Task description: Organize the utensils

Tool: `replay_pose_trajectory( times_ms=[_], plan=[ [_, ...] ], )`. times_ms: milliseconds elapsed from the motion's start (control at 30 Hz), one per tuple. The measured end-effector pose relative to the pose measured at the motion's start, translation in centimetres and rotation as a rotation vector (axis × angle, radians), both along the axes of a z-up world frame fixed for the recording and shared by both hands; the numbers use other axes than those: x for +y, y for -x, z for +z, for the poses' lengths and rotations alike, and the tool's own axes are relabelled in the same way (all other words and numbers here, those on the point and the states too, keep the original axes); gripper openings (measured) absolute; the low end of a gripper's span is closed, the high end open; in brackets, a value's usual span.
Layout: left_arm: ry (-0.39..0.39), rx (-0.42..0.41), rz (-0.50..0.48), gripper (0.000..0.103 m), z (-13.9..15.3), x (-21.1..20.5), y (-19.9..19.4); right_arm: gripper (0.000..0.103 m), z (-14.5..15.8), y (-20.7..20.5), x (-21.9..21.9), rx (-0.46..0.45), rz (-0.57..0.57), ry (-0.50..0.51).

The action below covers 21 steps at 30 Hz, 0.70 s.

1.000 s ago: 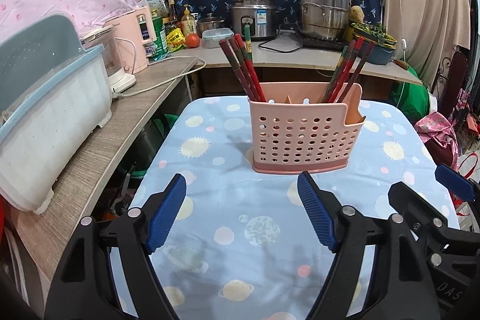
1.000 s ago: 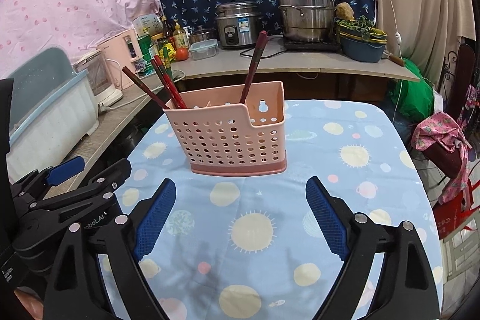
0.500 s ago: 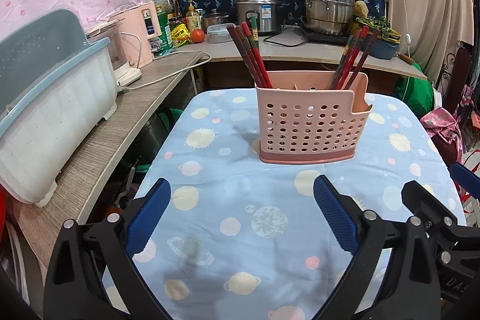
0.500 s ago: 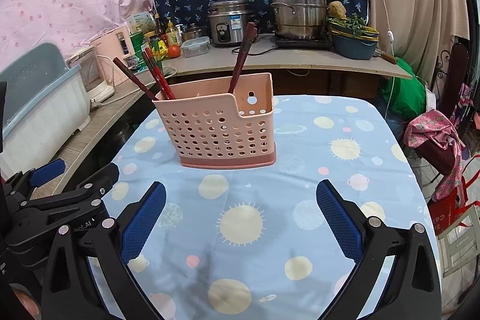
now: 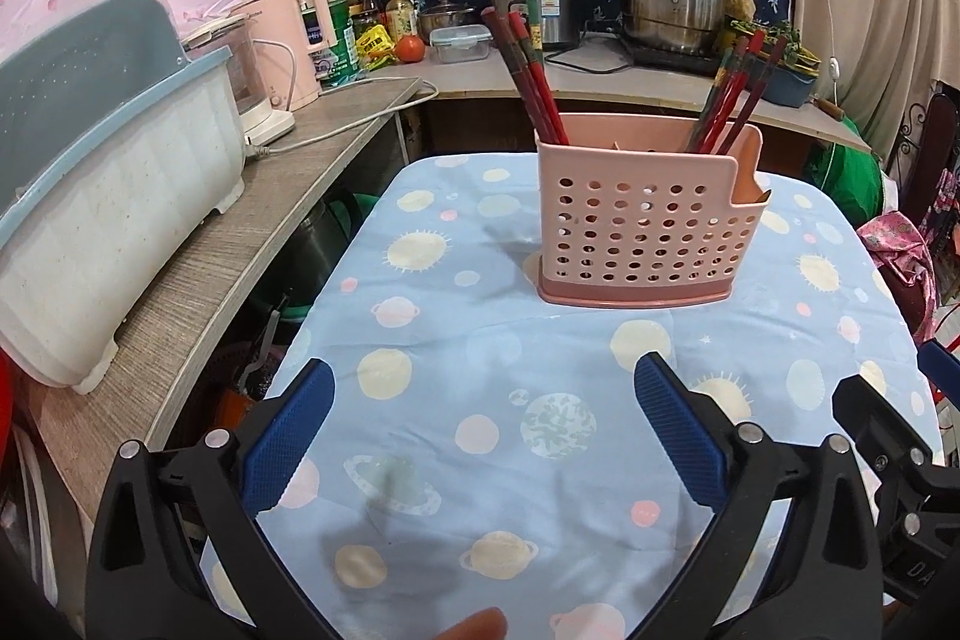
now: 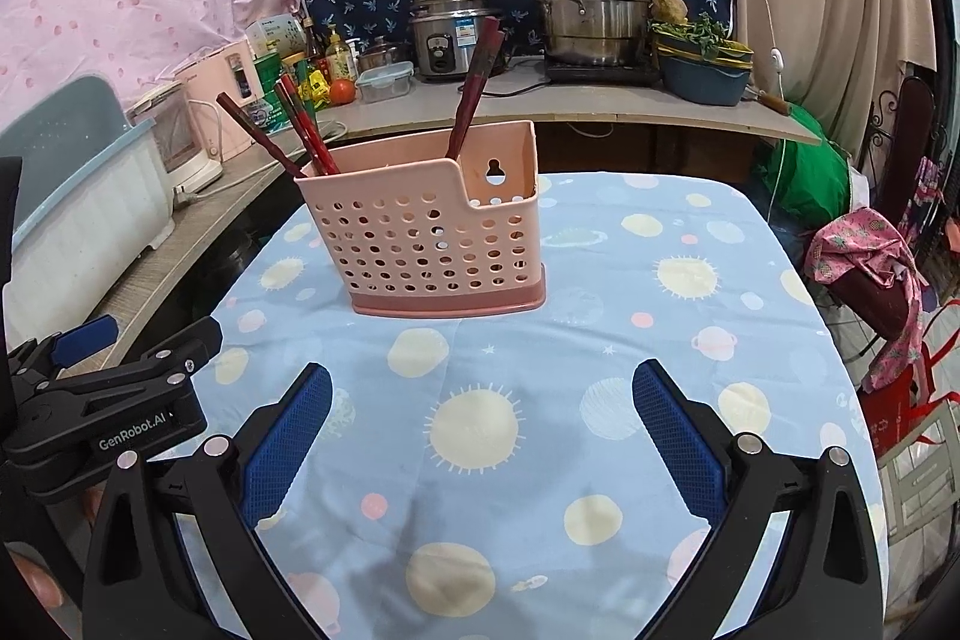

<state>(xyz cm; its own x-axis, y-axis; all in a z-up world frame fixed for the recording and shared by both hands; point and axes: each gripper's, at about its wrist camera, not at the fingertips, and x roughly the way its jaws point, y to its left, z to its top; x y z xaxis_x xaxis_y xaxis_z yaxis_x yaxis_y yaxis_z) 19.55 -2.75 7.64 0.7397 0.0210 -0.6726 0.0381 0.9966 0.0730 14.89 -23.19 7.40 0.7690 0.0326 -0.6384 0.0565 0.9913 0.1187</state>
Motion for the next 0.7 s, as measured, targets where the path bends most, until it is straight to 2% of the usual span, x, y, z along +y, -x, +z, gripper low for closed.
replay_pose_trajectory(
  times_ms=[700],
  plan=[
    [-0.027, -0.001, 0.0, 0.096, -0.21, -0.09, 0.16, 0.097, -0.29, 0.05, 0.24, 0.007, 0.006, 0.004]
  ],
)
